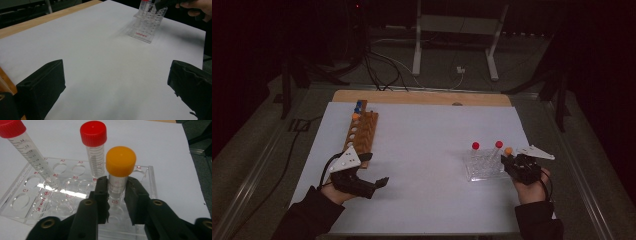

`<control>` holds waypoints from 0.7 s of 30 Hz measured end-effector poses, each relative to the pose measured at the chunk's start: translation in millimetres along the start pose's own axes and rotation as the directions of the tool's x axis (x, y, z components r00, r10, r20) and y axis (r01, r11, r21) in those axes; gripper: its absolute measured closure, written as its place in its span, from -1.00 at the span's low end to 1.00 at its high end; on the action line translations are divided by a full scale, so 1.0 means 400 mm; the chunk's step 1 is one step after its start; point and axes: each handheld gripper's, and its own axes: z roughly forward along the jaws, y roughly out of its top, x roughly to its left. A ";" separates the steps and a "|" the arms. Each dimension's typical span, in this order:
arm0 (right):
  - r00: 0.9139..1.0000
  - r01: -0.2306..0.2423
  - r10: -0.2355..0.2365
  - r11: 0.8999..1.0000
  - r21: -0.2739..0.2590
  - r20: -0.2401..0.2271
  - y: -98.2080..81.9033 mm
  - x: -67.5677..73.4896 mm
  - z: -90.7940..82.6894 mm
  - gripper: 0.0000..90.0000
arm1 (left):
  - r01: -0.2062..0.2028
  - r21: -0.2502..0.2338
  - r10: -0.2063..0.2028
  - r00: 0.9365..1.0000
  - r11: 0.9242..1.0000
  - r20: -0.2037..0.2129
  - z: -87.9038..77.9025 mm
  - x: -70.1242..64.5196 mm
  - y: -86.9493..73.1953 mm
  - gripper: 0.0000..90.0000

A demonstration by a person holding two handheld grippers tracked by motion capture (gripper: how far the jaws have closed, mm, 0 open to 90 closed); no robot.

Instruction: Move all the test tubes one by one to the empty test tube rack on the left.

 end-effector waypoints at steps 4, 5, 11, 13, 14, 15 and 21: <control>1.000 0.005 -0.005 1.000 0.001 0.002 0.004 -0.001 0.002 0.66 | 0.003 -0.001 -0.003 1.000 1.000 0.002 -0.001 0.002 0.000 -0.95; 1.000 0.007 -0.007 1.000 -0.001 0.002 0.004 -0.002 0.001 0.66 | 0.003 -0.002 -0.003 1.000 1.000 0.000 -0.001 0.001 0.000 -0.95; 1.000 0.031 -0.030 0.998 -0.050 0.010 0.024 0.002 -0.037 0.67 | 0.002 -0.003 -0.002 1.000 1.000 -0.001 -0.003 0.001 0.002 -0.95; 0.999 0.036 -0.035 0.997 -0.073 0.009 0.033 0.003 -0.056 0.67 | 0.003 -0.006 -0.003 1.000 1.000 0.004 -0.005 0.001 0.004 -0.95; 0.999 0.039 -0.038 0.996 -0.084 0.012 0.038 0.005 -0.066 0.67 | 0.001 -0.007 -0.001 1.000 1.000 0.001 -0.006 0.000 0.005 -0.95; 0.999 0.048 -0.047 0.994 -0.094 0.017 0.042 0.007 -0.075 0.67 | 0.003 -0.009 -0.003 1.000 1.000 0.006 -0.007 0.000 0.006 -0.95; 0.996 0.084 -0.083 0.985 -0.149 0.011 0.062 0.031 -0.131 0.67 | -0.002 -0.015 0.002 1.000 1.000 0.021 -0.009 -0.006 0.013 -0.95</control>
